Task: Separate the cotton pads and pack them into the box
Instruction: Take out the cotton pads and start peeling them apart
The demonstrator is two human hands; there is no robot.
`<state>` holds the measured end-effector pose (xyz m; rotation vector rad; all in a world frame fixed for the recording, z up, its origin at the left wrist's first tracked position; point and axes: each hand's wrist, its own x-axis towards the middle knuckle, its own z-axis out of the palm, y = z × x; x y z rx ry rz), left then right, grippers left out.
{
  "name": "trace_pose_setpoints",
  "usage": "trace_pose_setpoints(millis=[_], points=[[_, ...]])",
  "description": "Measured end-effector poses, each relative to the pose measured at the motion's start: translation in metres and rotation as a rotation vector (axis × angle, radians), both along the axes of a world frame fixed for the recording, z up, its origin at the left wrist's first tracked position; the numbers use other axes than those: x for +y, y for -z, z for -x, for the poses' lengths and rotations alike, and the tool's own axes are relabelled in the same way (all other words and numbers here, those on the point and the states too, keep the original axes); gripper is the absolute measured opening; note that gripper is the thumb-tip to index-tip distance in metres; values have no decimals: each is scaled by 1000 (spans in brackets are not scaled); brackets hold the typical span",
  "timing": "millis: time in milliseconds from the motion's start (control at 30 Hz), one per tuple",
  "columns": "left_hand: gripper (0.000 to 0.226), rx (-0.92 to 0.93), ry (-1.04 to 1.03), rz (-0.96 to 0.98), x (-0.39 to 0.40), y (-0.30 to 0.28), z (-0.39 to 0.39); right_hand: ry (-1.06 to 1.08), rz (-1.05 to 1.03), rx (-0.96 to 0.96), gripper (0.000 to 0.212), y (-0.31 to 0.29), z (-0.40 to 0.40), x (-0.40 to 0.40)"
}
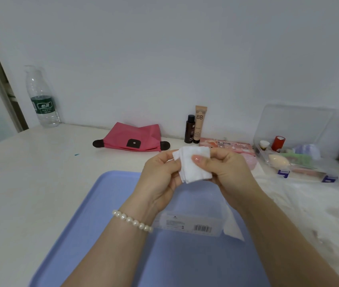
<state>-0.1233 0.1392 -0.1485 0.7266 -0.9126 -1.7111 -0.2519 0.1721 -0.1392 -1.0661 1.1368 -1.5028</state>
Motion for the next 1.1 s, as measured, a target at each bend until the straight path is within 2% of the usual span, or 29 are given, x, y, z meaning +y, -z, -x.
trace_pose_setpoints(millis=[167, 300, 467, 567, 633, 700, 767, 800, 967, 1033, 1100], points=[[18, 29, 61, -6, 4, -4, 1, 66, 16, 45, 17, 1, -3, 1], [21, 21, 82, -9, 4, -3, 0, 97, -4, 93, 21, 2, -3, 0], [29, 43, 126, -39, 4, -4, -3, 162, 23, 248, 14, 3, -4, -1], [30, 68, 149, -33, 6, -6, -2, 285, 44, 402, 21, 1, -7, -1], [19, 38, 126, 7, 7, -5, -1, 341, 6, 453, 35, 3, -5, -3], [15, 45, 115, 1, 7, -4, -1, 224, -78, 250, 44, 1, -3, -4], [17, 68, 118, -13, 4, -3, -2, 30, -159, -96, 36, 0, 0, -4], [18, 79, 116, -17, 3, -3, -2, -23, -193, -197, 31, -1, 2, -4], [19, 137, 123, -16, -1, -2, -3, -62, -213, -182, 22, 2, 7, -3], [19, 137, 117, -21, 0, -2, -2, 25, -197, -194, 16, 2, 4, -4], [16, 120, 72, -26, -2, -1, -3, 208, -154, -192, 8, 3, 4, -7]])
